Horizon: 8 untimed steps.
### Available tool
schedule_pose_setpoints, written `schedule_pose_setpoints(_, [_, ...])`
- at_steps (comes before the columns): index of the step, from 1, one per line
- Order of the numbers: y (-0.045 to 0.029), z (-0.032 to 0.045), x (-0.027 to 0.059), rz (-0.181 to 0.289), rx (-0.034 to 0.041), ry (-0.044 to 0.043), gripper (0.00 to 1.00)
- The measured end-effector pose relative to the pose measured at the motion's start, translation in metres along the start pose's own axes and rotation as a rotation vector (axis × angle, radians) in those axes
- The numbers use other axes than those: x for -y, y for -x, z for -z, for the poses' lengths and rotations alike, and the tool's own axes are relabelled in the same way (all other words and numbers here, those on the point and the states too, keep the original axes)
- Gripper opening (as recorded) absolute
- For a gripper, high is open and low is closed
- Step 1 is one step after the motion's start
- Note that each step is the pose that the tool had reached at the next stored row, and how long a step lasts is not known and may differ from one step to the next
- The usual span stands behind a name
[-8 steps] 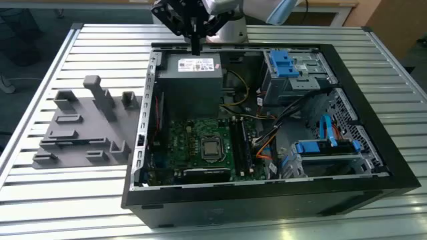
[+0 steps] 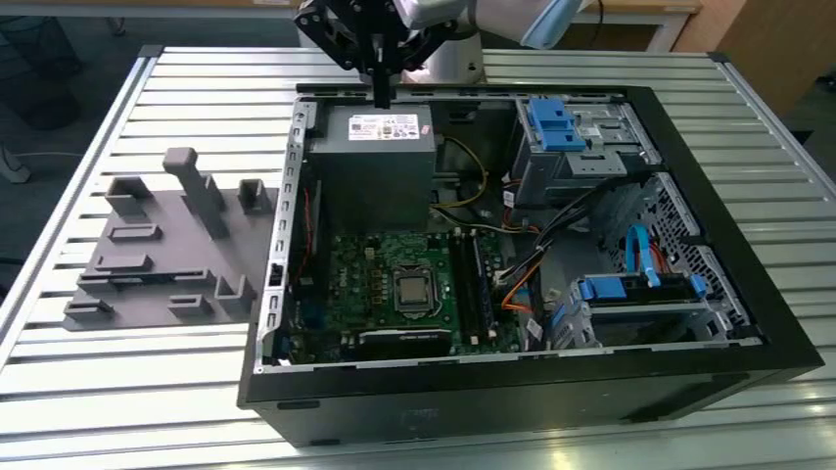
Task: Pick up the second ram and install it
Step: 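Reach for the second ram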
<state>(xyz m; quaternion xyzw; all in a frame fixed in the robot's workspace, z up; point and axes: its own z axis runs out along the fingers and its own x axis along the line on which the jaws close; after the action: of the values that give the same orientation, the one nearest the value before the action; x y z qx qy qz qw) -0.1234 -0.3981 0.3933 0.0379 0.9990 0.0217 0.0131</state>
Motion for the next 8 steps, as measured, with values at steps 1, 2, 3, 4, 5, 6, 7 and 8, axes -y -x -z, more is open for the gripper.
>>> schedule_pose_setpoints(1, [-0.0005, 0.0, 0.0, 0.0, 0.0, 0.0, 0.11])
schedule_pose_setpoints(2, [-0.001, 0.0, 0.0001, 0.0, 0.0, 0.0, 0.11])
schedule_pose_setpoints(3, [-0.0014, 0.0001, 0.0001, 0.0, 0.0, 0.0, 0.11])
schedule_pose_setpoints(4, [-0.0019, 0.0001, 0.0002, 0.0, -0.0001, 0.0, 0.11])
schedule_pose_setpoints(5, [-0.0023, 0.0001, 0.0002, 0.0, 0.0, 0.0, 0.11])
schedule_pose_setpoints(6, [-0.0028, 0.0001, 0.0002, 0.0, 0.0, 0.0, 0.11])
schedule_pose_setpoints(7, [-0.0033, 0.0001, 0.0003, 0.0, 0.0, 0.0, 0.11])
schedule_pose_setpoints(8, [-0.0038, 0.0001, 0.0003, 0.0, 0.0, 0.0, 0.11])
